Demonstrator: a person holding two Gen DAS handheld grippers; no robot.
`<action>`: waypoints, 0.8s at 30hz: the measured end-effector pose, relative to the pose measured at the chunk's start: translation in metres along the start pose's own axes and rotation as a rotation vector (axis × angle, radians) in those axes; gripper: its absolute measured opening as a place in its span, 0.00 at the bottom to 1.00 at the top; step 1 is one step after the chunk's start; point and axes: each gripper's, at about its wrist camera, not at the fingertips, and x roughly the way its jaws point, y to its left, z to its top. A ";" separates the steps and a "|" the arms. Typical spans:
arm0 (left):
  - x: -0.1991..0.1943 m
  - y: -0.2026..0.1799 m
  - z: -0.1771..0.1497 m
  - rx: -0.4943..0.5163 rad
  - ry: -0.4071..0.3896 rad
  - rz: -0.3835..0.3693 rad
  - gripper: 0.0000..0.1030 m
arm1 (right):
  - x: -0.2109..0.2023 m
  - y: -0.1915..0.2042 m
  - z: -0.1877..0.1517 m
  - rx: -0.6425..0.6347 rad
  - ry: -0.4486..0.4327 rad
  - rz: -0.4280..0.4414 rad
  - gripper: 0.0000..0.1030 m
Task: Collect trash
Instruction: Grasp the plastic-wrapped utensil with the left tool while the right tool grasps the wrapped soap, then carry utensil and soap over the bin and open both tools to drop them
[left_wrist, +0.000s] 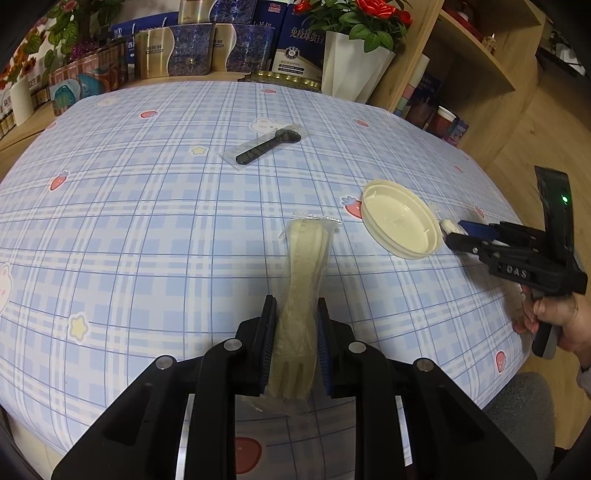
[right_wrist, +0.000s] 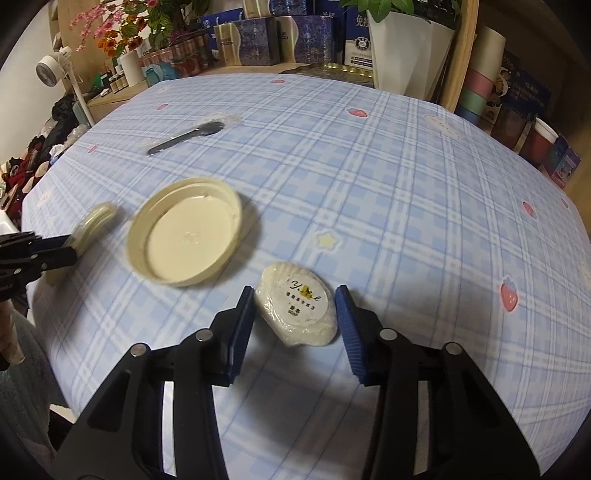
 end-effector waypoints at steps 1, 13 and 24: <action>0.000 0.000 0.000 0.002 0.002 0.000 0.20 | -0.002 0.002 -0.002 -0.004 -0.005 -0.003 0.45; -0.021 -0.010 -0.011 0.000 0.011 0.002 0.20 | -0.040 0.016 -0.023 0.081 -0.087 0.042 0.44; -0.065 -0.020 -0.011 0.031 -0.057 0.010 0.20 | -0.066 0.039 -0.036 0.106 -0.118 0.073 0.44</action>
